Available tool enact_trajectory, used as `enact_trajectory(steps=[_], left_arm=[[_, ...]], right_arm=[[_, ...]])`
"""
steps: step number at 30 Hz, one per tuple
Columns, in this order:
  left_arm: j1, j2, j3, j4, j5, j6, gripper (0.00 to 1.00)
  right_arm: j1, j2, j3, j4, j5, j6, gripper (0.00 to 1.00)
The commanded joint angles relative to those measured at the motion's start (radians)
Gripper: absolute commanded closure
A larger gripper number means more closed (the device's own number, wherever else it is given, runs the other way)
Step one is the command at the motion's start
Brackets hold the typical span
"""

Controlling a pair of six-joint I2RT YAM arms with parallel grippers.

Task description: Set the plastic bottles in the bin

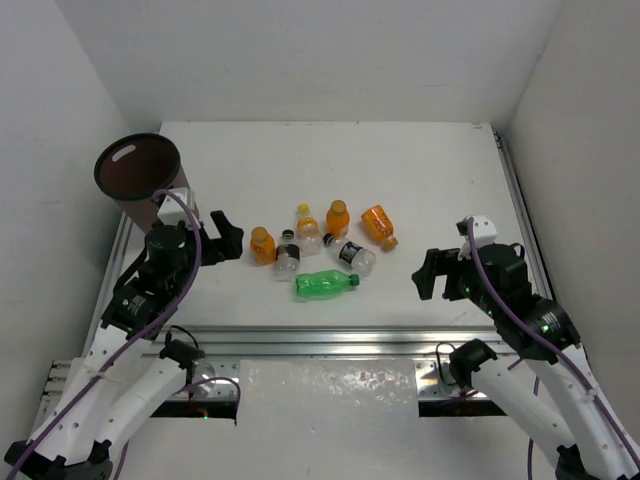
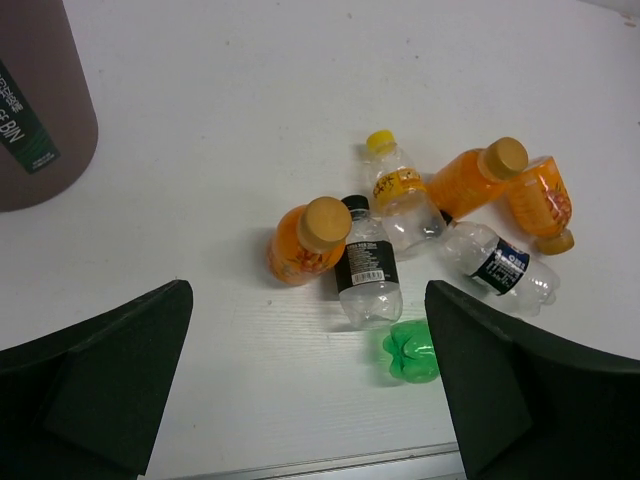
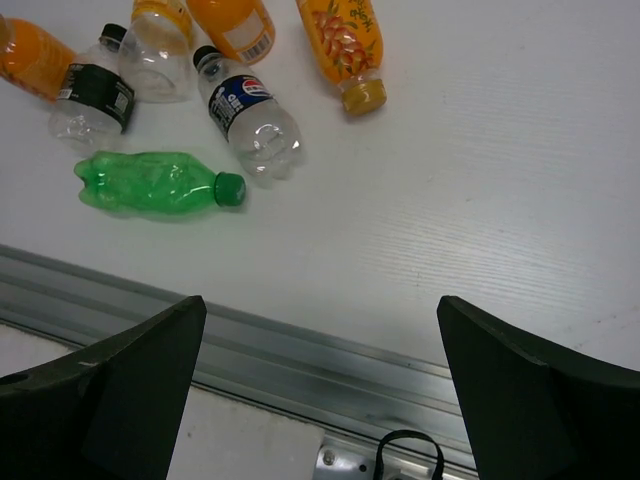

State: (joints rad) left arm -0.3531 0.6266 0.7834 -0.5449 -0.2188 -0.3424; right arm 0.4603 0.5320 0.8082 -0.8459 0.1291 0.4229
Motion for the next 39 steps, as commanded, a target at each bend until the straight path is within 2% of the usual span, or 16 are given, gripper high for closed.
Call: enact_trajectory(steps=[1,6,9,13,18,20,21,27,36,37,39], left_arm=[[-0.001,-0.024,0.017,0.016,-0.033,-0.009,0.0],[-0.001,-0.041,0.004,0.039,0.005,0.0,0.0],[-0.001,-0.008,0.007,0.039,0.027,0.006,0.0],[-0.001,0.021,0.005,0.045,0.059,0.013,0.0],[-0.001,0.015,-0.004,0.056,0.075,0.014,0.0],[-0.001,0.018,-0.004,0.056,0.081,0.014,0.0],[-0.003,0.022,-0.004,0.056,0.082,0.016,0.0],[-0.003,0.028,-0.004,0.059,0.096,0.019,0.0],[-0.003,0.045,-0.001,0.057,0.099,0.023,0.0],[-0.003,0.047,0.004,0.056,0.098,0.023,0.0],[-0.003,0.048,0.007,0.051,0.085,0.023,0.0]], right_arm=[[-0.003,0.011,-0.004,0.067,-0.006,0.01,0.01],[-0.003,0.031,-0.096,0.25,-0.126,0.003,0.01],[-0.005,0.136,-0.093,0.316,-0.126,0.011,0.01],[-0.003,0.423,0.005,0.318,0.045,-0.025,0.01],[-0.014,0.716,0.124,0.425,0.113,-0.153,0.09],[-0.043,0.854,0.176,0.464,0.077,-0.183,0.12],[-0.072,0.893,0.193,0.479,0.045,-0.194,0.17],[-0.129,1.144,0.273,0.565,-0.086,-0.28,0.18],[-0.166,1.303,0.315,0.676,-0.193,-0.381,0.21],[-0.173,1.321,0.321,0.682,-0.207,-0.369,0.23],[-0.195,1.332,0.325,0.677,-0.247,-0.357,0.37]])
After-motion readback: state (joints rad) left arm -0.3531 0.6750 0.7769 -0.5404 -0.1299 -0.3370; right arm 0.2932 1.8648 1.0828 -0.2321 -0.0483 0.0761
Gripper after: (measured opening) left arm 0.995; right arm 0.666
